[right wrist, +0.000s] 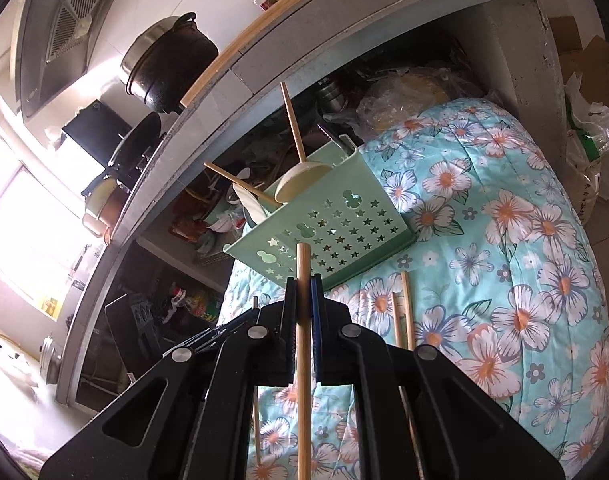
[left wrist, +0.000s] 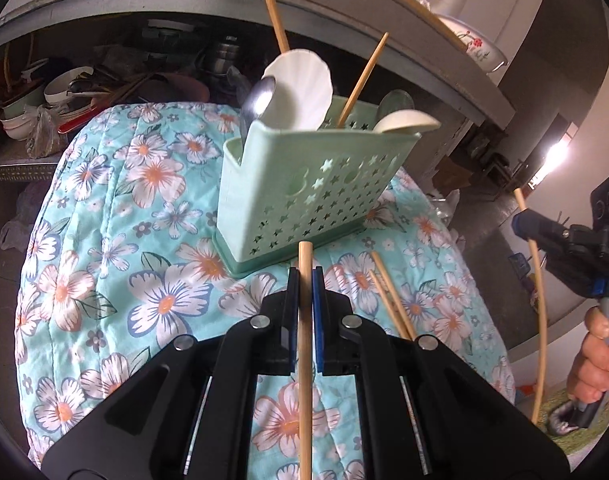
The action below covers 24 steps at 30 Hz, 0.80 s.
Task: Organize utensils
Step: 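Raise the chopstick with the left tool while the right tool raises its chopstick toward the holder, then lower the left tool's chopstick into the green holder and open the left tool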
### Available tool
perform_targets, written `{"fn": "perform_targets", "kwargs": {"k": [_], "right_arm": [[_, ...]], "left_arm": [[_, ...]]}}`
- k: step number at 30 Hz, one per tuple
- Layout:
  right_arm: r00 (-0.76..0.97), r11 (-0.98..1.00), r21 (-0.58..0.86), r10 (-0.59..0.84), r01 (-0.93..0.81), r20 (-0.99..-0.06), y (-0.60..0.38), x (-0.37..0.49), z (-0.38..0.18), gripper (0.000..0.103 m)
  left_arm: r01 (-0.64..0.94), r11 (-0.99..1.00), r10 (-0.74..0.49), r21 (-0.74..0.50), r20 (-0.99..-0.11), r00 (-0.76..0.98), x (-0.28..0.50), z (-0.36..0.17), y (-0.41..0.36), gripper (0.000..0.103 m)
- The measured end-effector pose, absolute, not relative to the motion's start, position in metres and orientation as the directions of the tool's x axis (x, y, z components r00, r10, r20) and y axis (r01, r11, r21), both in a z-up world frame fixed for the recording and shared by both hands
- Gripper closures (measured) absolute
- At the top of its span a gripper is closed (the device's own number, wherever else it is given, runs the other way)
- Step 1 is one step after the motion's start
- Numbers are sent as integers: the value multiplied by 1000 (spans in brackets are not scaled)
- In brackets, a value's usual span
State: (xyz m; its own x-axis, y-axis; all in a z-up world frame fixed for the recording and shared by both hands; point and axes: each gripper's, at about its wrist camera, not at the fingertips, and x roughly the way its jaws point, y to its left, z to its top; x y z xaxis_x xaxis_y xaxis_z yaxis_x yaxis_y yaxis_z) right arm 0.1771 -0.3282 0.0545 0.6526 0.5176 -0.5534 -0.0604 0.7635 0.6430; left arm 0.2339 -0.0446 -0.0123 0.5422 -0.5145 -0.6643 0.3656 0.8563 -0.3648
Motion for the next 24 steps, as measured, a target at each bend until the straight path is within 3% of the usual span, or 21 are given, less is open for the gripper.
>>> {"fn": "perform_targets", "kwargs": {"k": [8, 24], "right_arm": [[652, 732, 677, 552, -81, -519, -323, 175, 50, 96], [652, 684, 724, 589, -87, -478, -341, 169, 34, 96]], "left_arm": [[423, 800, -599, -425, -579, 553, 225, 26, -33, 97], [475, 763, -641, -439, -416, 645, 225, 111, -24, 97]]}}
